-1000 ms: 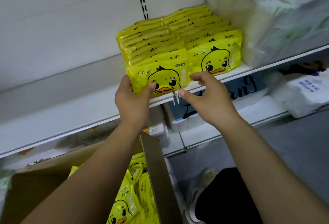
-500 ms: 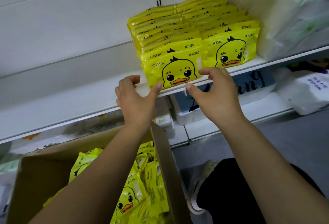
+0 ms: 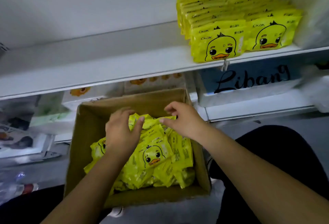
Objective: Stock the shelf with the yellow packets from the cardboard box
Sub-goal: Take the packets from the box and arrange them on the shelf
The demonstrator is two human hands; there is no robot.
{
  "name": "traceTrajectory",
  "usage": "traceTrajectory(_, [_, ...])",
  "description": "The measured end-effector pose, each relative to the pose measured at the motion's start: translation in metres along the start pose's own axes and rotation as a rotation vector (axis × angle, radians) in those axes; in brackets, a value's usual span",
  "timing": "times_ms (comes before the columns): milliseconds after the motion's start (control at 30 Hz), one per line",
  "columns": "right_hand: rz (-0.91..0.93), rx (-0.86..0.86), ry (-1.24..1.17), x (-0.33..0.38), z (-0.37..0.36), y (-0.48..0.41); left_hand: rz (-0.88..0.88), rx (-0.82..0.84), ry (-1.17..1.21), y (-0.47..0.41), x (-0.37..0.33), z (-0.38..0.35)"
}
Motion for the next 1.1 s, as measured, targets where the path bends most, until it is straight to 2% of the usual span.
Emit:
traceTrajectory(133, [-0.034,0.244,0.311,-0.028,-0.080,0.001,0.044,0.061,-0.162,0.053,0.063,0.024])
traceTrajectory(233, [-0.047,0.373,0.525,-0.045,-0.124,0.009,0.055,-0.029,-0.245,0.084,0.102,0.049])
traceTrajectory(300, [-0.006,0.427,0.634,-0.048,-0.146,0.014,0.123,-0.113,-0.255,0.092,0.119,0.067])
traceTrajectory(400, [0.107,0.487,0.816,-0.049,-0.175,0.022,0.253,-0.187,-0.243,0.091,0.138,0.081])
traceTrajectory(500, [0.188,0.480,0.998,-0.053,-0.194,0.029,0.391,-0.103,-0.252,0.097,0.166,0.076])
traceTrajectory(600, [0.192,0.452,1.115,-0.058,-0.203,0.031,0.542,-0.040,-0.253,0.106,0.185,0.069])
traceTrajectory(700, [0.163,0.542,1.133,-0.056,-0.209,0.029,0.577,-0.049,-0.212,0.106,0.187,0.071])
traceTrajectory(800, [0.237,0.605,0.990,-0.038,-0.218,0.020,0.603,-0.087,-0.163,0.107,0.192,0.075])
traceTrajectory(967, [0.441,0.526,0.606,0.013,-0.233,-0.010,0.661,-0.086,-0.144,0.106,0.199,0.074])
traceTrajectory(1033, [0.510,0.510,0.560,0.027,-0.250,-0.020,0.649,-0.073,-0.147,0.106,0.200,0.073])
traceTrajectory(1100, [0.488,0.530,0.528,0.031,-0.272,-0.028,0.630,-0.067,-0.149,0.106,0.202,0.072])
Point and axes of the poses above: each hand's wrist, its own y-axis away from the middle knuckle, its own z-axis out of the back of the hand, x = y × z, the point moved 7 cm from there along -y, towards the middle knuckle, and after that the axes turned 11 degrees about -x, right-handed, at the moved point
